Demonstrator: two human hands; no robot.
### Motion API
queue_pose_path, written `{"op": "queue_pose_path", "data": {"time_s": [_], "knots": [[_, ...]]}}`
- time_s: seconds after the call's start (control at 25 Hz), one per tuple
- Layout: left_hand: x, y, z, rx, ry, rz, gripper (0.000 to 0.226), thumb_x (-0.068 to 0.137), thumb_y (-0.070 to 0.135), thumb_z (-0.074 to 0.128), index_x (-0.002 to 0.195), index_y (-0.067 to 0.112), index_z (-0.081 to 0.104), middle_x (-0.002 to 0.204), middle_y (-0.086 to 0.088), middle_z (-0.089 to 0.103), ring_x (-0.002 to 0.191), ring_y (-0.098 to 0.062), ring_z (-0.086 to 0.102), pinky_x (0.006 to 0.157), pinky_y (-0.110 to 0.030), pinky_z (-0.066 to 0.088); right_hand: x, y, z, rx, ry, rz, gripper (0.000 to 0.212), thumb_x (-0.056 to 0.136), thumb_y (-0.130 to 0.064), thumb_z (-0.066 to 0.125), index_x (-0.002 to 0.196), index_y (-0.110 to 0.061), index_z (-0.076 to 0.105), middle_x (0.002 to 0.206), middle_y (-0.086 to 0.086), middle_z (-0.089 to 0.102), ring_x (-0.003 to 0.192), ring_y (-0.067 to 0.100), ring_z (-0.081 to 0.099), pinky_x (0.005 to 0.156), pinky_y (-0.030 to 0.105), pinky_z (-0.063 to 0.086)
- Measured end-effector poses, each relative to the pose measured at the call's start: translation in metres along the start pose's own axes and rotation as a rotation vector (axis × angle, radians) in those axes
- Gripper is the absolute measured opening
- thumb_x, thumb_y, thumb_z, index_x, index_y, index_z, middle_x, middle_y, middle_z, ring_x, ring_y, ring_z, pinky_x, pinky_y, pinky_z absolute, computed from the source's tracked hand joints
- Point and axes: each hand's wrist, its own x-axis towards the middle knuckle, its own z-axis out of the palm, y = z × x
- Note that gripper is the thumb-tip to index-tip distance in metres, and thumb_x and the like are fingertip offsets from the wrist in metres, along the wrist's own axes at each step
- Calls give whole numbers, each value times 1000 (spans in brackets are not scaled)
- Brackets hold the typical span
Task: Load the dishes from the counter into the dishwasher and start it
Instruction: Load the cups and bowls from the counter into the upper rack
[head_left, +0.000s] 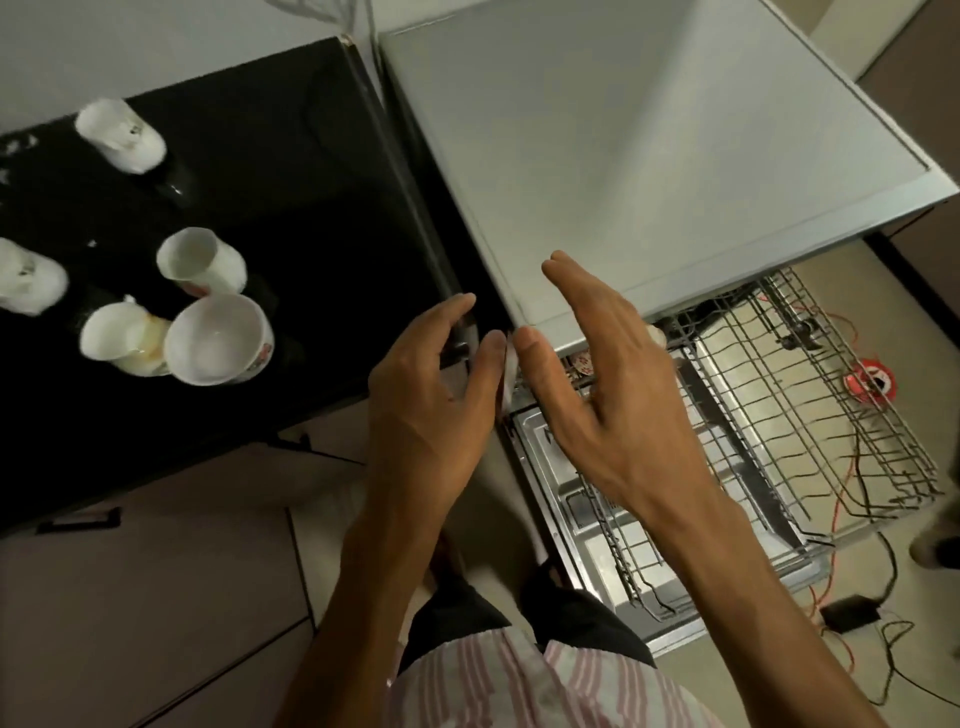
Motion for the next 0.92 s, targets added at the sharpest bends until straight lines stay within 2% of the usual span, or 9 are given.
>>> {"op": "queue_pose_path", "data": {"time_s": [0.16, 0.32, 0.44, 0.56, 0.6, 0.68, 0.76, 0.92], "knots": [[9, -13, -41, -5, 58, 17, 42, 94, 34, 61, 134, 26, 55, 139, 10, 54, 117, 17, 34, 86, 10, 28, 7, -33, 29, 40, -14, -49, 55, 100, -45, 45, 147, -15, 39, 152, 0, 41, 141, 4, 32, 114, 39, 35], [13, -35, -78, 18, 137, 38, 42, 94, 35, 61, 134, 23, 56, 136, 9, 57, 122, 13, 37, 91, 6, 30, 14, -62, 62, 69, -66, -76, 56, 100, -45, 45, 147, -15, 39, 152, 1, 40, 142, 10, 34, 112, 45, 36], [13, -53, -106, 8, 193, 25, 42, 94, 34, 61, 134, 22, 56, 136, 8, 56, 122, 11, 39, 96, -5, 37, 20, -83, 90, 93, -114, -117, 56, 100, -44, 47, 147, -16, 38, 153, 1, 39, 143, 10, 32, 114, 47, 34], [13, -76, -125, -28, 258, 26, 40, 94, 31, 62, 132, 20, 57, 131, 4, 60, 121, -1, 51, 100, -28, 49, 26, -96, 117, 92, -173, -162, 56, 100, -46, 44, 147, -15, 38, 153, 3, 39, 142, 11, 33, 113, 47, 35], [13, -84, -131, -37, 279, 11, 40, 93, 31, 63, 131, 20, 58, 130, 3, 61, 119, -2, 53, 98, -27, 50, 28, -101, 127, 88, -195, -178, 57, 100, -47, 43, 147, -15, 38, 153, 3, 40, 142, 12, 34, 113, 48, 36], [16, -100, -141, -26, 334, -23, 39, 93, 32, 63, 129, 19, 59, 130, 2, 61, 115, 1, 51, 92, -9, 46, 32, -108, 146, 77, -236, -206, 57, 100, -48, 41, 146, -15, 39, 152, 4, 41, 141, 13, 36, 113, 48, 35], [22, -116, -151, -6, 373, -52, 40, 93, 32, 63, 129, 17, 59, 131, 0, 61, 115, -1, 52, 83, 2, 39, 40, -113, 164, 47, -268, -238, 59, 100, -50, 39, 146, -14, 39, 151, 6, 42, 140, 15, 36, 115, 47, 33], [38, -149, -168, 13, 447, -110, 38, 94, 29, 63, 129, 13, 60, 128, -1, 62, 116, -8, 56, 78, 5, 35, 70, -113, 205, -25, -356, -313, 58, 100, -50, 36, 144, -12, 42, 146, 7, 48, 136, 17, 42, 111, 48, 36]]}}
